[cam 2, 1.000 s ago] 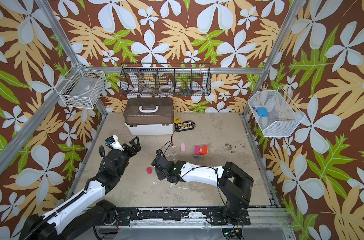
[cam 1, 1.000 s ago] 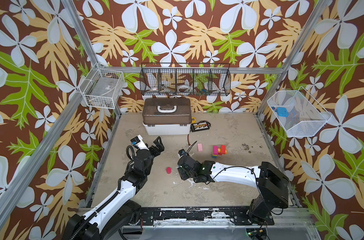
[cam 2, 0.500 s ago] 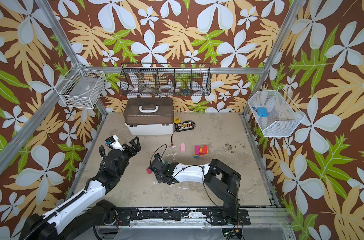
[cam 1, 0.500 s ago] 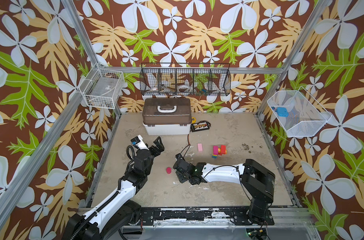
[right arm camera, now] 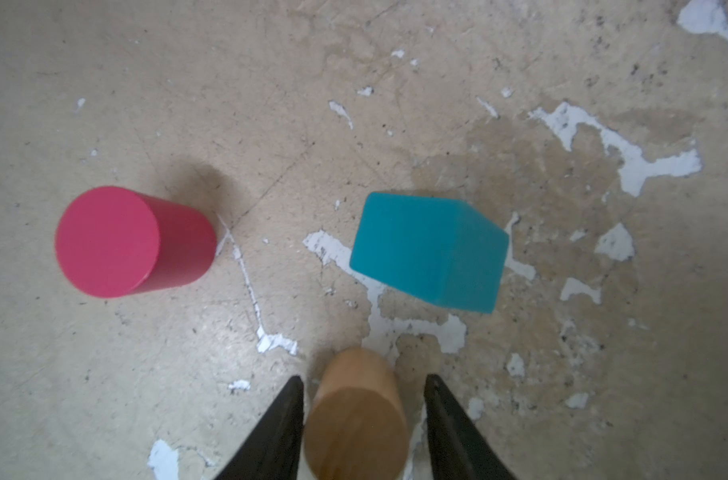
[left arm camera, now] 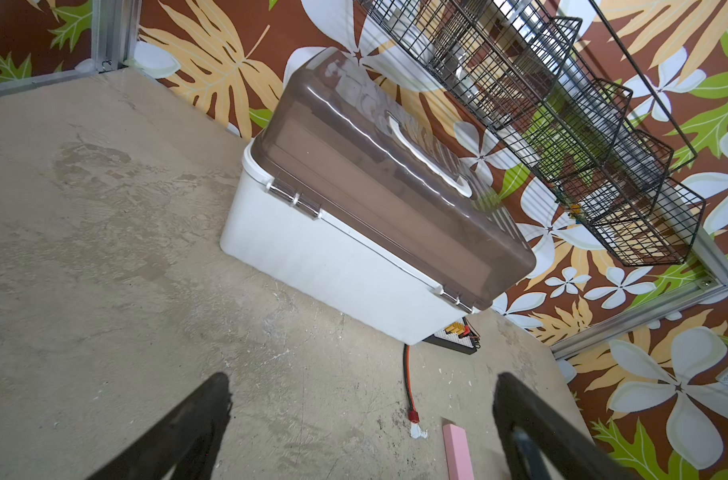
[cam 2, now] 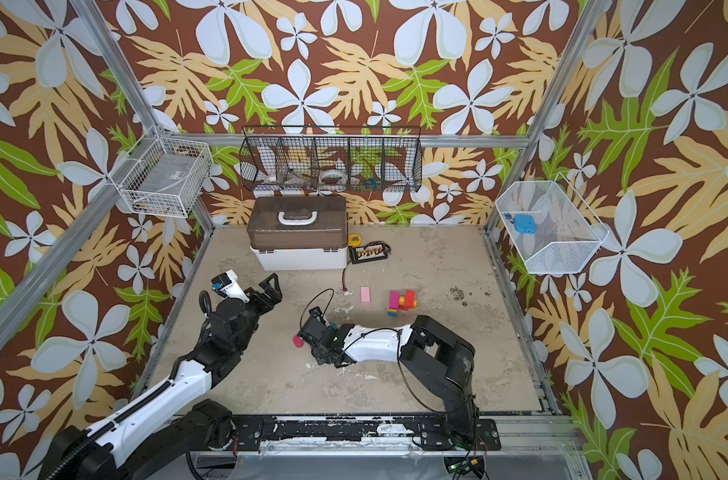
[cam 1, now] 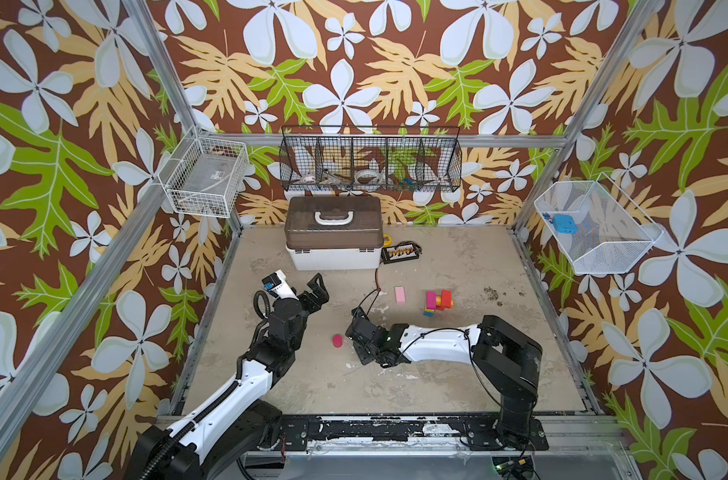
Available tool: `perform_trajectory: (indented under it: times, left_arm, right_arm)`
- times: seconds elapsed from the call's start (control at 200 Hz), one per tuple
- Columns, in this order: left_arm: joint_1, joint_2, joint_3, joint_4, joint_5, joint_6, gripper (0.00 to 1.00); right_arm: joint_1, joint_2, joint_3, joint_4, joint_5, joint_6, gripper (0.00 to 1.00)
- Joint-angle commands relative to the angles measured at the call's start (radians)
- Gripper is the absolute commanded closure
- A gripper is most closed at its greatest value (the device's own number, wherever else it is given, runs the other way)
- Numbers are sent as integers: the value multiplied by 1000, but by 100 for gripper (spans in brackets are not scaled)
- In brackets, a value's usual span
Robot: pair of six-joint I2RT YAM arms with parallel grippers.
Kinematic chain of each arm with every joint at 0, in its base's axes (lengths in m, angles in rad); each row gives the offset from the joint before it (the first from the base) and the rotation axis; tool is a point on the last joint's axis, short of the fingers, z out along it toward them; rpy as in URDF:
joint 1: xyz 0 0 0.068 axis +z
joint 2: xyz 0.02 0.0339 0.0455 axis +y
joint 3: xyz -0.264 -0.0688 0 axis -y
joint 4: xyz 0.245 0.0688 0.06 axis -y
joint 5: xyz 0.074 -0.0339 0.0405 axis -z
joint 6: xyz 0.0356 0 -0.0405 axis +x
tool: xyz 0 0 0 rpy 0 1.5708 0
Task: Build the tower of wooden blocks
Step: 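Lower the right gripper onto the wooden cylinder and close on it, then lift the wooden cylinder toward the stack while the left arm reaches forward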
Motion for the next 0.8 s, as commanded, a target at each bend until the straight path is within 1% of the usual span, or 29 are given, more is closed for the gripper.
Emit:
perform_trajectory:
  times: [0.0,0.06,0.376,0.451,0.511,0.576,0.646,0.712,0.757,0.797]
  left_arm:
    - [1,3,9,7,-1,-5,0]
    - [1,3,9,7,-3,-5,0]
    - [1,4,16,2,24,-11,0]
    - [1,2,19,-6,28,-18,0]
    - [1,-3,22,-16,43,-31,0]
    - [1,-12,34,-51,98,-70,0]
    - [1,-28,31,-48,210,-99,0]
    - [1,-43,2,-22,293,-112,0]
    - [1,-47,-16,-17,326,-113,0]
    - [1,-44,-25,-17,359,-110,0]
  right_arm:
    - [-6,4,7,8,10,6,51]
    - [-7,3,10,5,10,6,52]
    - [-1,-12,5,4,-11,16,71]
    - [-3,-24,9,-11,-4,16,77]
    - [-2,-49,7,-29,7,18,80]
    - [-2,-94,4,-54,16,18,81]
    - [-3,-154,7,-98,20,9,81]
    - [-9,-219,24,-173,53,-4,81]
    - [-34,-262,35,-228,78,-15,81]
    - [-73,-299,40,-259,75,-29,83]
